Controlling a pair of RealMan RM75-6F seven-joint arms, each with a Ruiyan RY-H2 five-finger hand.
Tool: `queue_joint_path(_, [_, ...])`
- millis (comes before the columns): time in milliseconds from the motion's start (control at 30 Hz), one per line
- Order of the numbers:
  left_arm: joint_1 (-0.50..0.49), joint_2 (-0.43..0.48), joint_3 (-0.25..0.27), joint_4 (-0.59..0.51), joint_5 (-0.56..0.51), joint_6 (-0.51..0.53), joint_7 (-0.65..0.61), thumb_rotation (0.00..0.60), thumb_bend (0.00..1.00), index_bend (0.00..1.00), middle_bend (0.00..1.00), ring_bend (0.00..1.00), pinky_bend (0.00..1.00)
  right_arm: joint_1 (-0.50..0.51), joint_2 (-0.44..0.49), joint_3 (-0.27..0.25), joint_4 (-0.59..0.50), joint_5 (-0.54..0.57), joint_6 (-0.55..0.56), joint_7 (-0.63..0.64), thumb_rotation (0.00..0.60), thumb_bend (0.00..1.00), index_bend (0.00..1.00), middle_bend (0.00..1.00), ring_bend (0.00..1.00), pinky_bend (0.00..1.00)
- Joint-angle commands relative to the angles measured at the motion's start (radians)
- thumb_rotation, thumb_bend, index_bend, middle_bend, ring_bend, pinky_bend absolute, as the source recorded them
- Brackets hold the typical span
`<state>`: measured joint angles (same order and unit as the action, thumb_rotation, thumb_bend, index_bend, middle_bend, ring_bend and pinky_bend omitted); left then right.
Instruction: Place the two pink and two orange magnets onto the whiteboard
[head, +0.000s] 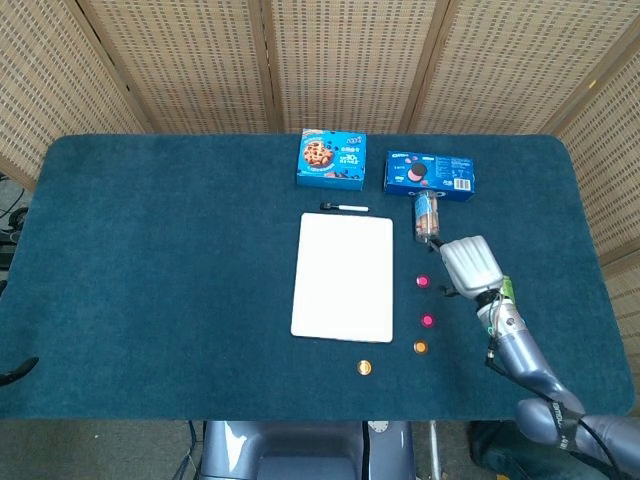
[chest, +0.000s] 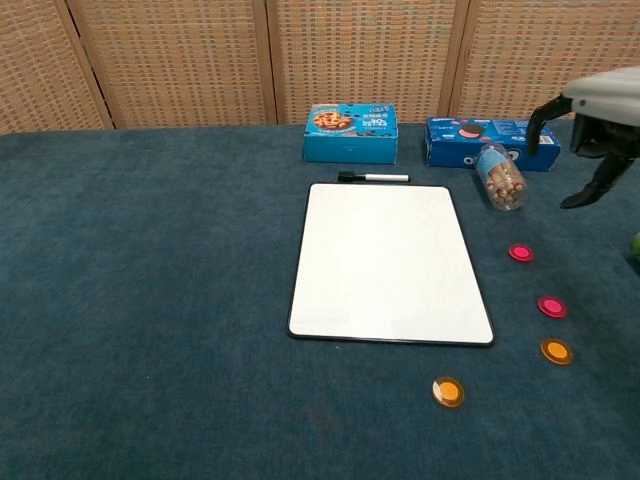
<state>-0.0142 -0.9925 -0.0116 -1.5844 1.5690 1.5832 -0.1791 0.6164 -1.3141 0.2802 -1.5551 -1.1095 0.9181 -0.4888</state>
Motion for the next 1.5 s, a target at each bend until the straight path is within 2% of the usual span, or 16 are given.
queue_joint_path(33, [-0.005,0.003,-0.002,-0.002,-0.008,-0.012,0.0,0.6,0.0,0.0,0.0,0.0,0.0,0.085,-0.114,0.003,0.076,0.143,-0.031,-0.111,0.6,0.18,0.39,0.96,0.97,1.0])
queue_joint_path(267, [-0.006,0.011,-0.005,-0.003,-0.011,-0.013,-0.015,0.6,0.0,0.0,0.0,0.0,0.0,0.134,-0.21,-0.018,0.158,0.26,-0.019,-0.183,0.6,0.31,0.39,0.96,0.97,1.0])
queue_joint_path(633, [-0.005,0.014,0.001,-0.004,-0.003,-0.014,-0.024,0.6,0.0,0.0,0.0,0.0,0.0,0.165,-0.299,-0.066,0.279,0.335,-0.018,-0.214,0.6,0.31,0.39,0.96,0.97,1.0])
queue_joint_path(800, [-0.007,0.015,-0.001,-0.005,-0.007,-0.017,-0.024,0.6,0.0,0.0,0.0,0.0,0.0,0.165,-0.31,-0.089,0.315,0.352,-0.029,-0.217,0.6,0.31,0.39,0.96,0.97,1.0])
queue_joint_path(1000, [-0.009,0.015,0.0,-0.007,-0.007,-0.024,-0.021,0.6,0.0,0.0,0.0,0.0,0.0,0.164,-0.291,-0.103,0.307,0.368,-0.03,-0.218,0.6,0.31,0.39,0.96,0.97,1.0])
queue_joint_path(1500, [-0.009,0.015,0.0,-0.01,-0.008,-0.024,-0.019,0.6,0.0,0.0,0.0,0.0,0.0,0.178,-0.294,-0.119,0.337,0.413,-0.048,-0.217,0.6,0.31,0.4,0.96,0.97,1.0])
